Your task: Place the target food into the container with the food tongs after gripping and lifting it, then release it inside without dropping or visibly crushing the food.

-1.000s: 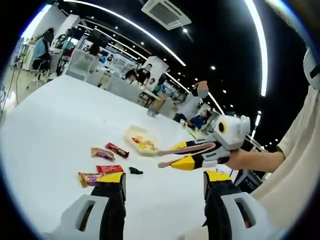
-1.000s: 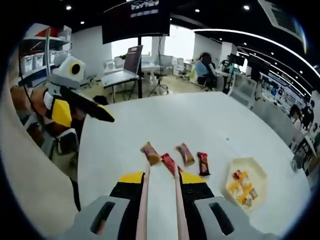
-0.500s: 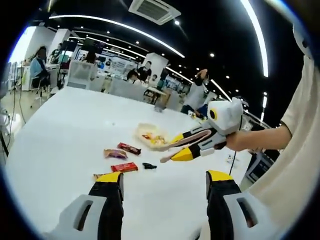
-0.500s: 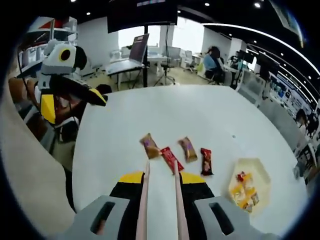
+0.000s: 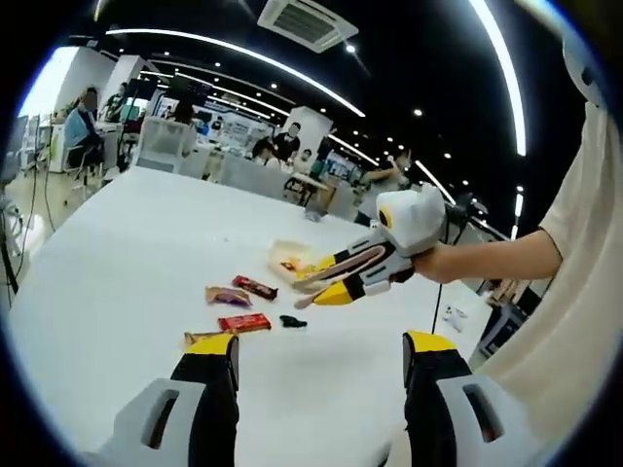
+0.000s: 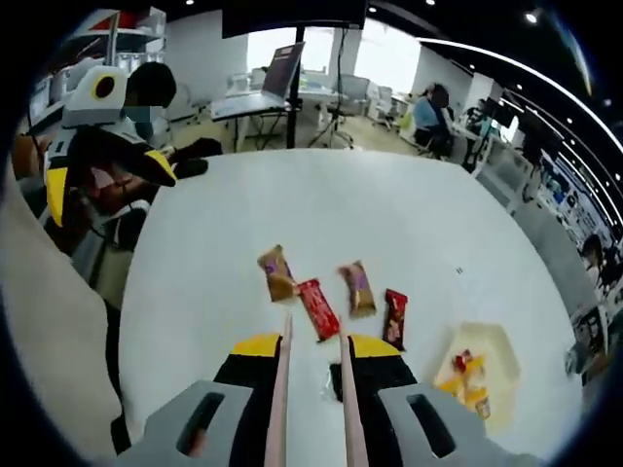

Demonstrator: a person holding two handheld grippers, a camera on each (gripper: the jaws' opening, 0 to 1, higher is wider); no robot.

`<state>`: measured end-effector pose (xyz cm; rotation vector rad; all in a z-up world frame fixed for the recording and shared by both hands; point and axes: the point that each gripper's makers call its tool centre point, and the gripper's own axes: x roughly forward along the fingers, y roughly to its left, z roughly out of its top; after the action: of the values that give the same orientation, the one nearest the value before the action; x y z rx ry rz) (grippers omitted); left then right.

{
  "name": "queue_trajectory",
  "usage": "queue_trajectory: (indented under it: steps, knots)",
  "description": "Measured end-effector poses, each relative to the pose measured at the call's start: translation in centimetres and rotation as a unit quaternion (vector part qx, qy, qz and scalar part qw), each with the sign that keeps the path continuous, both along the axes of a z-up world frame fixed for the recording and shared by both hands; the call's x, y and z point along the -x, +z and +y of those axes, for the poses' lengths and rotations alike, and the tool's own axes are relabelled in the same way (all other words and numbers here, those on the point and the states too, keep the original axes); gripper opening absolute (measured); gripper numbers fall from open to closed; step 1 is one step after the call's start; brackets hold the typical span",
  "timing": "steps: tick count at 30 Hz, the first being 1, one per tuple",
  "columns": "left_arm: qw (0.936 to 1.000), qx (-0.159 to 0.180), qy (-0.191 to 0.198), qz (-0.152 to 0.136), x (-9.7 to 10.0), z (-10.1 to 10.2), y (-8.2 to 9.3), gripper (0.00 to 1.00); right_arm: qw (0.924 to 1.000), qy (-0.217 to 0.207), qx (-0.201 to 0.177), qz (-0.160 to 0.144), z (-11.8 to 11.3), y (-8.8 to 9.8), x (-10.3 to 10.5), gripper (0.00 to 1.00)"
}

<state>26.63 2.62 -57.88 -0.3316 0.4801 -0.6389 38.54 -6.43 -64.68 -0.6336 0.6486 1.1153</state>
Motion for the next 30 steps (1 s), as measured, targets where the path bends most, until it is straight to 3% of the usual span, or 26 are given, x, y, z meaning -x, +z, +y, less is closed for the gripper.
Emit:
queue_trajectory:
  steps: [10, 16, 30]
  knots:
    - [0.9999, -0.004, 0.004, 0.008, 0.5, 0.5, -0.6, 0.68, 0.9987, 0.019, 0.046, 0.012, -1.1, -2.5, -0.8, 0.25]
    - [0.9996, 0.021, 0.009, 0.016, 0.6, 0.5, -0.6, 0.68, 0.9975, -0.001, 0.064, 0.029, -2.9, -4.1, -1.3, 0.25]
    - [0.9996, 0.014, 0.002, 0.024, 0.3, 0.4, -1.2, 0.68, 0.9945, -0.026, 0.08, 0.062, -4.2, -6.9, -2.2, 0.25]
